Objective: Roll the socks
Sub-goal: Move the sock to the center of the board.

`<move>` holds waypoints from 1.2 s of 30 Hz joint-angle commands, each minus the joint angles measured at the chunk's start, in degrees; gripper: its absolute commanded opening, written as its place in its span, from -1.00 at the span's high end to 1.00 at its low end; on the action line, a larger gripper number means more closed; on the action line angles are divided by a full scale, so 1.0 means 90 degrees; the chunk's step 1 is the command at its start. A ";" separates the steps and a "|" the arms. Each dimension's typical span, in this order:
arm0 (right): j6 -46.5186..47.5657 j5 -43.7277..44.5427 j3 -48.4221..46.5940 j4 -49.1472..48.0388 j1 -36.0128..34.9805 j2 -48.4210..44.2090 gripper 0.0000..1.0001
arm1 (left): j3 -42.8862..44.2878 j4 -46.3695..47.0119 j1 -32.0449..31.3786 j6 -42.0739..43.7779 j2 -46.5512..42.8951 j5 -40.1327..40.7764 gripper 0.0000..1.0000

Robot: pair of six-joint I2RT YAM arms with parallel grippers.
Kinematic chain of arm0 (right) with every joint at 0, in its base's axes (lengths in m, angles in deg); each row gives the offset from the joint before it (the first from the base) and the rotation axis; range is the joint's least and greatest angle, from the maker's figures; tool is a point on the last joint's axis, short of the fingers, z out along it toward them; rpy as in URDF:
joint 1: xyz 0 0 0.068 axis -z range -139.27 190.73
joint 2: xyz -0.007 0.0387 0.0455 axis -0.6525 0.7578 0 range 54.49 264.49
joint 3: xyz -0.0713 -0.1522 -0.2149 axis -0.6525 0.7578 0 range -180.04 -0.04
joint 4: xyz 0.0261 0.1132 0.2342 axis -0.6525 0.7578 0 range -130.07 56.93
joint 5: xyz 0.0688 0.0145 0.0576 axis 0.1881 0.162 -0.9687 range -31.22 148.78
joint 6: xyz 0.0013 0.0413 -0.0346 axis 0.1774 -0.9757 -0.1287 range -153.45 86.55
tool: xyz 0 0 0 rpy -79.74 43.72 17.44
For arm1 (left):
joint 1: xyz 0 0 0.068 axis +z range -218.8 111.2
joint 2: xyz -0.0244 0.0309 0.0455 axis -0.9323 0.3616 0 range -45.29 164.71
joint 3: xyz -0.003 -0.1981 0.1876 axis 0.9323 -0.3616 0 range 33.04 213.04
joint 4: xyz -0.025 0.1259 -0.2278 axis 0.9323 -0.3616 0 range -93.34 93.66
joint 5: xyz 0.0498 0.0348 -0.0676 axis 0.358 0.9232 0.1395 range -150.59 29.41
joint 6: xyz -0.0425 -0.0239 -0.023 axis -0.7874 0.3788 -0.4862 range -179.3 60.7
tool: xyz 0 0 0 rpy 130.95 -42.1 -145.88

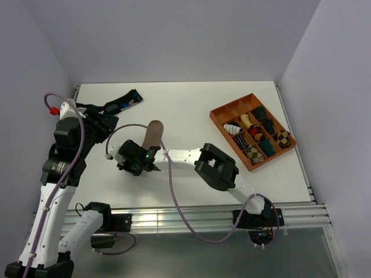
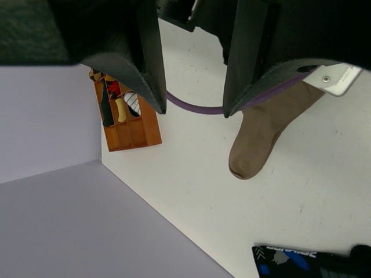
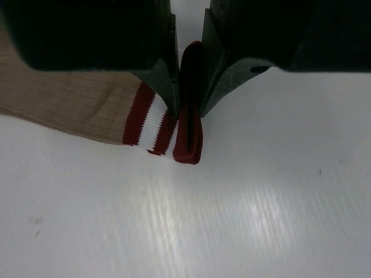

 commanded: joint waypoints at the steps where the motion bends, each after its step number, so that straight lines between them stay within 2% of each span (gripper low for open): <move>1: 0.0372 -0.0627 0.0519 0.1165 0.0171 -0.0559 0.53 | -0.0205 0.0397 0.0025 0.0148 -0.0058 -0.0215 0.02; 7: 0.1172 -0.1398 0.1250 0.2201 0.0582 -0.1397 0.58 | -0.0625 0.0787 0.0025 0.0050 -0.0049 -0.0410 0.01; 14: 0.1983 -0.2541 0.2101 0.3070 0.1109 -0.2347 0.58 | -0.1580 0.1402 0.0025 -0.0223 -0.0224 -0.0684 0.03; 18: 0.2354 -0.3176 0.2258 0.3568 0.1412 -0.2445 0.59 | -0.2264 0.1773 0.0025 -0.0428 -0.0390 -0.0947 0.09; 24: 0.2501 -0.4309 0.2229 0.4076 0.1754 -0.1997 0.60 | -0.3495 0.2640 -0.0170 -0.0595 -0.0849 -0.1201 0.18; 27: 0.2550 -0.4631 0.2103 0.4262 0.1900 -0.1714 0.60 | -0.4149 0.3071 -0.0599 -0.0721 -0.1093 -0.1017 0.23; 34: 0.2726 -0.5266 0.1741 0.4809 0.2154 -0.1049 0.60 | -0.5681 0.5180 -0.2228 -0.0858 -0.1045 -0.0323 0.32; 36: 0.2755 -0.5413 0.1673 0.4907 0.2222 -0.0932 0.60 | -0.5946 0.6000 -0.2425 -0.0849 -0.0860 -0.0313 0.33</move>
